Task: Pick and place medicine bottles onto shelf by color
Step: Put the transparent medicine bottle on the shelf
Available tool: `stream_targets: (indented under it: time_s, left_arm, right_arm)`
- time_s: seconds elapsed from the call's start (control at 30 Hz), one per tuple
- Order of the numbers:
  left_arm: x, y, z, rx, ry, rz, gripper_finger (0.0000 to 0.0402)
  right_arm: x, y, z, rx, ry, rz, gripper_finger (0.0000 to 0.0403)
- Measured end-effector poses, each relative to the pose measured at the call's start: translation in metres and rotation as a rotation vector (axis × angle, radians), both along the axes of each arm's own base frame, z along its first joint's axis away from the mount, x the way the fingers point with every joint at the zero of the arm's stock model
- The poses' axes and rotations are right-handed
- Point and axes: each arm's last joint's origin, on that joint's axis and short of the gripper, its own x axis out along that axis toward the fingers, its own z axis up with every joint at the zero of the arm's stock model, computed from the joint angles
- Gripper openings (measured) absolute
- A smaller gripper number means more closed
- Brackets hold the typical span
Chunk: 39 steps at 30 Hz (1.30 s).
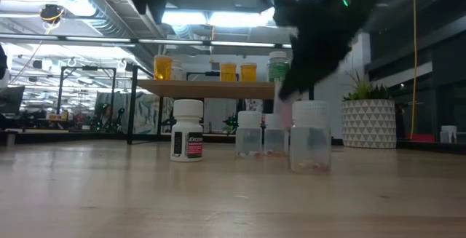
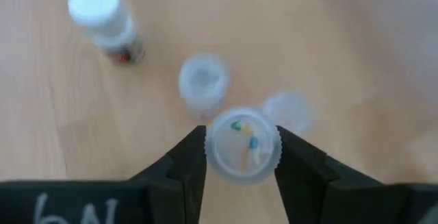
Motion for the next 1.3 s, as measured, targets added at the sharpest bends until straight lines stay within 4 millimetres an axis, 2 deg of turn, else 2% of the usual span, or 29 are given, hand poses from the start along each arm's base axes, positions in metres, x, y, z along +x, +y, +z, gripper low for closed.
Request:
stream_targets:
  time_s: [0.13,0.27,0.37,0.43,0.57,0.7,0.8,0.93,1.2,1.3]
  left_arm:
    - [-0.005,0.006,0.003,0.032,0.0,0.029,0.0279]
    - [-0.007,0.014,0.005,0.033,-0.01,0.053,0.0279]
    - [-0.007,0.021,0.004,0.034,-0.012,0.079,0.0279]
    - [-0.008,0.025,0.004,0.034,-0.011,0.089,0.0279]
    - [-0.009,0.03,0.004,0.036,-0.016,0.103,0.0279]
    - [-0.009,0.032,0.004,0.035,-0.015,0.113,0.0279]
    - [-0.01,0.034,0.004,0.038,-0.012,0.11,0.0279]
    - [-0.01,0.034,0.004,0.039,-0.011,0.106,0.0279]
    - [-0.01,0.034,0.004,0.039,-0.011,0.105,0.0279]
    - [-0.01,0.034,0.004,0.039,-0.01,0.105,0.0279]
  right_arm:
    - [0.002,-0.016,0.046,-0.118,0.032,-0.042,0.0142]
    - [-0.001,-0.043,0.095,-0.297,0.067,-0.153,0.0142]
    - [0.0,-0.068,0.123,-0.338,0.073,-0.212,0.0142]
    - [0.0,-0.086,0.133,-0.333,0.076,-0.25,0.0142]
    - [-0.003,-0.126,0.133,-0.237,0.1,-0.31,0.0142]
    - [-0.011,-0.164,0.118,-0.156,0.147,-0.385,0.0142]
    - [-0.017,-0.183,0.108,-0.147,0.17,-0.43,0.0142]
    - [-0.017,-0.195,0.104,-0.097,0.13,-0.404,0.0142]
    - [-0.019,-0.213,0.106,-0.123,0.094,-0.418,0.0142]
    - [-0.022,-0.22,0.106,-0.126,0.092,-0.436,0.0165]
